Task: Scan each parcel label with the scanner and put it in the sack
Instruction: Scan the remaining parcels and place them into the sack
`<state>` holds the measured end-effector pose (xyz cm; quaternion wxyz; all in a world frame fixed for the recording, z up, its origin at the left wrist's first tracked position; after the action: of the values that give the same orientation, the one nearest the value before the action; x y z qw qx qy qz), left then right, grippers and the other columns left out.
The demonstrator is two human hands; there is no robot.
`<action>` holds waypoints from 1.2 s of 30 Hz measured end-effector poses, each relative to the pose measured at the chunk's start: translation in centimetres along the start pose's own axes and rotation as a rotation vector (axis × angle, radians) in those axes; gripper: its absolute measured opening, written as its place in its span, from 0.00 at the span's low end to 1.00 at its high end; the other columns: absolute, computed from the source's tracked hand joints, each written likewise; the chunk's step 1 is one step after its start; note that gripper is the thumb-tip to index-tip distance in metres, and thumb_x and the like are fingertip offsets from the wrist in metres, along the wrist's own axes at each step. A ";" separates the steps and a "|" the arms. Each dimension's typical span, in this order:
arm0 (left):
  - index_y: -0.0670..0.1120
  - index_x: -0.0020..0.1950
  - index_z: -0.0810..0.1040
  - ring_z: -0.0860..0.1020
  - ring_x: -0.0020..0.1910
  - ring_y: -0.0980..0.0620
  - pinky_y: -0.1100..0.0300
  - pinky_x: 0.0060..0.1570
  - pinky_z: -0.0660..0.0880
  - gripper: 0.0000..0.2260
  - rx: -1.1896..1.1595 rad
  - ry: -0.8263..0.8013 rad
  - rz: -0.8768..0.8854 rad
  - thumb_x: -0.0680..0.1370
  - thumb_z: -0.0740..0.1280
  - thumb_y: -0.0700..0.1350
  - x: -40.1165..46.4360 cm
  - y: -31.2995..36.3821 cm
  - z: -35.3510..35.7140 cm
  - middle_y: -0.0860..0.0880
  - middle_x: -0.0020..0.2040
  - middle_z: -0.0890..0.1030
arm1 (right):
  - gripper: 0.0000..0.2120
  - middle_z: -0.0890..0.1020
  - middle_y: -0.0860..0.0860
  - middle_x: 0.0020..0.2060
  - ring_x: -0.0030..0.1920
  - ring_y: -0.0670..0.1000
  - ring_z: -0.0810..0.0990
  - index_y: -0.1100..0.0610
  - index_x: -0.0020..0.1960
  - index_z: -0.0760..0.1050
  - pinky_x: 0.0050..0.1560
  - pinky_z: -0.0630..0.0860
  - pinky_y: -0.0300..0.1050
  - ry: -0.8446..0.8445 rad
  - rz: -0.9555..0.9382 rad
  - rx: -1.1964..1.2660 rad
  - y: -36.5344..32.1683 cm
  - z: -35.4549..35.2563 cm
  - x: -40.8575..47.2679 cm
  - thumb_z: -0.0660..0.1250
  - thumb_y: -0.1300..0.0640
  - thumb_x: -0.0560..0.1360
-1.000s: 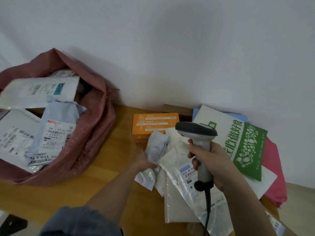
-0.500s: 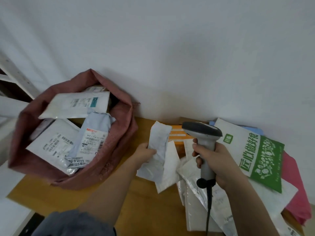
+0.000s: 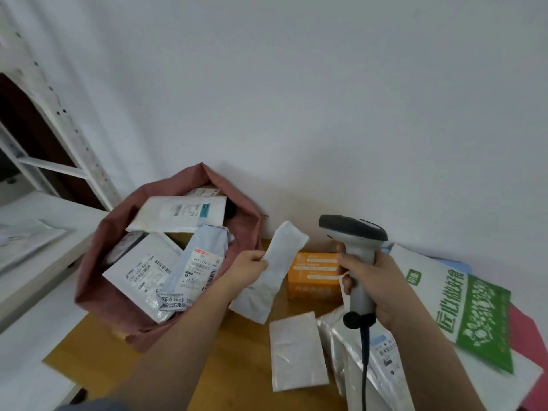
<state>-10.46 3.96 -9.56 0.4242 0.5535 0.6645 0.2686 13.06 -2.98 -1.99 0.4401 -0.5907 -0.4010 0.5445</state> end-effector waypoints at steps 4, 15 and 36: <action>0.45 0.56 0.82 0.79 0.50 0.53 0.64 0.48 0.77 0.10 -0.040 0.108 0.121 0.79 0.64 0.37 -1.3 1.0 -0.3 0.49 0.51 0.81 | 0.06 0.82 0.56 0.37 0.36 0.51 0.77 0.57 0.51 0.78 0.49 0.78 0.53 0.034 -0.007 0.047 0.2 0.3 -0.5 0.70 0.57 0.75; 0.42 0.51 0.84 0.80 0.54 0.52 0.62 0.52 0.79 0.10 -0.288 0.189 0.192 0.79 0.64 0.34 -1.9 0.6 0.6 0.47 0.59 0.82 | 0.09 0.81 0.56 0.38 0.33 0.51 0.76 0.59 0.54 0.77 0.43 0.76 0.49 0.068 -0.012 0.000 0.7 0.7 -1.4 0.69 0.57 0.76; 0.52 0.51 0.75 0.83 0.47 0.61 0.67 0.37 0.78 0.11 -0.539 0.399 0.161 0.76 0.70 0.37 -1.4 -0.2 -0.4 0.57 0.47 0.84 | 0.12 0.77 0.47 0.25 0.25 0.43 0.75 0.56 0.38 0.73 0.28 0.71 0.32 -0.054 -0.132 -0.347 -1.2 2.1 -3.0 0.68 0.52 0.77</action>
<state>-10.83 2.62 -9.13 0.3943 0.4087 0.5939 0.5698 10.68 -5.29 0.00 0.3556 -0.6153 -0.5384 0.4528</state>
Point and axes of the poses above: each hand's wrist, its own x-axis towards the middle knuckle, its own z-axis out of the palm, y = z × x, the point moved 1 cm from there along x, towards the middle knuckle
